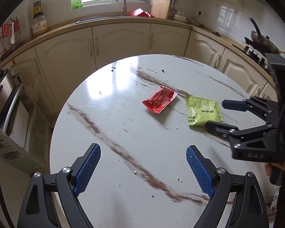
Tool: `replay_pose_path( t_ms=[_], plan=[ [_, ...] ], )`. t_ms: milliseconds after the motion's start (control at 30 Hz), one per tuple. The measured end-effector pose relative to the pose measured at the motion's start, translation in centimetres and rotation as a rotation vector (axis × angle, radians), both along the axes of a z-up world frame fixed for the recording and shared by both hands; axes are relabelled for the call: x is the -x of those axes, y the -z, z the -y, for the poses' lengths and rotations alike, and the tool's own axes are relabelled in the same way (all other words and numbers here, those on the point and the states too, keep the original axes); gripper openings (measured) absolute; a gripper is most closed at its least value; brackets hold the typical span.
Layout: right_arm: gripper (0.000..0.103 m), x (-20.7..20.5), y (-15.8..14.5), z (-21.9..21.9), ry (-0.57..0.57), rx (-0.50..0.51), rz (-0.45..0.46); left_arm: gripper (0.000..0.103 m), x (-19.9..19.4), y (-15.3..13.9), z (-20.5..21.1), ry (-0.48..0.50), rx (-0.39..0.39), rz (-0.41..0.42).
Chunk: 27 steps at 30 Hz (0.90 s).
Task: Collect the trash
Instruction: 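Grasp the green packet with the right tool while the left tool grasps the red wrapper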
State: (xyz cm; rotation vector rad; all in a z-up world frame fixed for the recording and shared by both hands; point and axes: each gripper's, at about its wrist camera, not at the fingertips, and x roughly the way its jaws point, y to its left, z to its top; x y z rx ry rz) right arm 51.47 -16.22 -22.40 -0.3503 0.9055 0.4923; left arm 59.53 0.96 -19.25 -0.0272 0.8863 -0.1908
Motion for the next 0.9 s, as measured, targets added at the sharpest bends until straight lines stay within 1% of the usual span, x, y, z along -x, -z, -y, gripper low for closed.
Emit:
replay_pose_path(
  t_ms=[100, 200, 267, 300, 333, 367, 433, 600, 633, 700, 767, 800, 900],
  plan=[
    [0.061, -1.1, 1.2, -0.9, -0.016, 0.016, -0.04, 0.088, -0.1, 0.4, 0.2, 0.0, -0.007, -0.004],
    [0.056, -1.6, 1.7, -0.7, -0.026, -0.013, -0.07, 0.088, -0.4, 0.7, 0.2, 0.012, -0.01, -0.006],
    [0.053, -1.7, 1.7, -0.4, -0.029, -0.023, -0.067, 0.088, -0.7, 0.9, 0.3, 0.013, -0.016, -0.007],
    [0.044, -1.7, 1.7, -0.2, -0.026, -0.024, -0.065, 0.088, -1.0, 1.0, 0.3, 0.015, -0.014, -0.01],
    [0.023, -1.8, 1.7, 0.0, -0.024, -0.025, -0.063, 0.088, -1.2, 1.0, 0.4, 0.019, -0.012, -0.013],
    [0.015, -1.8, 1.5, 0.1, -0.02, -0.03, -0.061, 0.088, -1.4, 1.1, 0.5, 0.021, -0.01, -0.015],
    [0.01, -2.1, 1.5, 0.8, -0.014, -0.054, -0.074, 0.088, -1.9, 1.2, 1.0, 0.032, -0.008, -0.014],
    [0.009, -1.7, 1.0, 1.7, 0.013, -0.055, -0.042, 0.089, -4.5, 1.5, 2.8, 0.092, -0.004, -0.008],
    [0.009, -1.7, 1.0, 1.9, 0.019, -0.061, -0.05, 0.088, -5.2, 1.6, 3.3, 0.095, -0.019, -0.008],
    [0.009, -1.7, 0.7, 2.6, 0.04, -0.062, -0.034, 0.088, -6.6, 1.9, 4.3, 0.109, -0.075, 0.006],
    [0.009, -1.8, 0.5, 3.6, 0.056, -0.094, -0.046, 0.088, -8.0, 2.4, 5.1, 0.118, -0.124, 0.01],
    [0.009, -1.8, 0.4, 3.9, 0.06, -0.102, -0.045, 0.088, -8.8, 2.7, 5.3, 0.118, -0.136, 0.002],
    [0.009, -1.9, 0.1, 4.8, 0.069, -0.125, -0.052, 0.086, -10.4, 3.7, 5.8, 0.123, -0.131, -0.022]
  ],
)
